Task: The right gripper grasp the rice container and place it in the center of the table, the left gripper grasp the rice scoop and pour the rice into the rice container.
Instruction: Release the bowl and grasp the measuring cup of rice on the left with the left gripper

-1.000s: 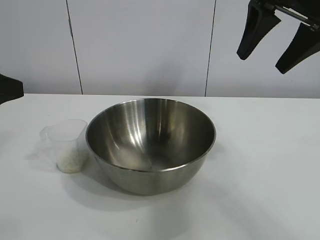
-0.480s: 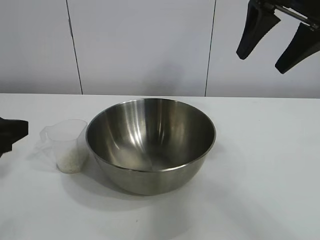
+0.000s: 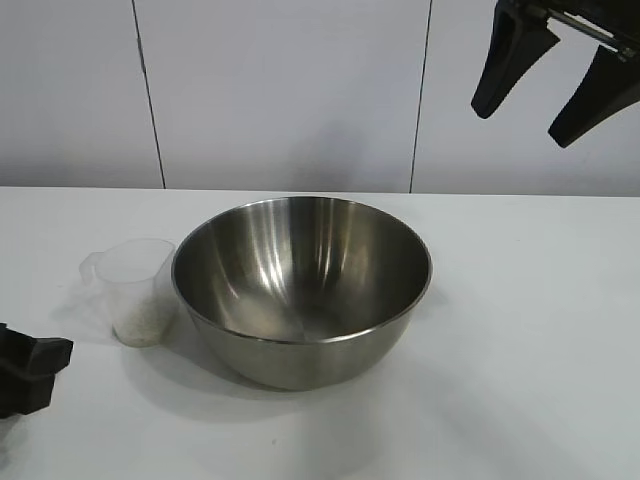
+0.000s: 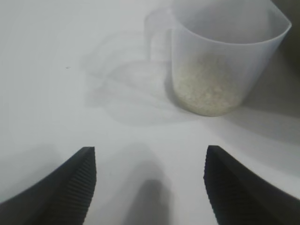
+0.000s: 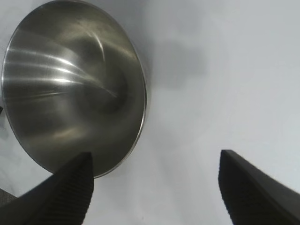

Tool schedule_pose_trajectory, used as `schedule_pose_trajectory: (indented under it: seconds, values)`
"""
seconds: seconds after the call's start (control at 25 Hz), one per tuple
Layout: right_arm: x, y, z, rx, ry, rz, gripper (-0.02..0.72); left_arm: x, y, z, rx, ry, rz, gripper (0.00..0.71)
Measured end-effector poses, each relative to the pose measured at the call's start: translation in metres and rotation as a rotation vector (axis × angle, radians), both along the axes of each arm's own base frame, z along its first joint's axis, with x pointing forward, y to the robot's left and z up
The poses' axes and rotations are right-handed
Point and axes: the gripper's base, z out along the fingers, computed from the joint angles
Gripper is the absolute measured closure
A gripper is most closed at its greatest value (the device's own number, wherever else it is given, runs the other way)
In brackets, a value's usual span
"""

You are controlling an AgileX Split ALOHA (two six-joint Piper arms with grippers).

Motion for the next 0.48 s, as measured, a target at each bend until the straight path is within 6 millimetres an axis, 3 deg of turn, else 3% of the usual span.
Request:
schedule_pose_trajectory:
  seconds: [0.28, 0.48]
  values:
    - [0.000, 0.000, 0.000, 0.000, -0.001, 0.001, 0.188, 0.014, -0.002, 0.001, 0.070, -0.067, -0.025, 0.233]
    - [0.000, 0.000, 0.000, 0.000, -0.001, 0.001, 0.188, 0.024, -0.005, -0.009, 0.088, -0.056, -0.033, 0.233]
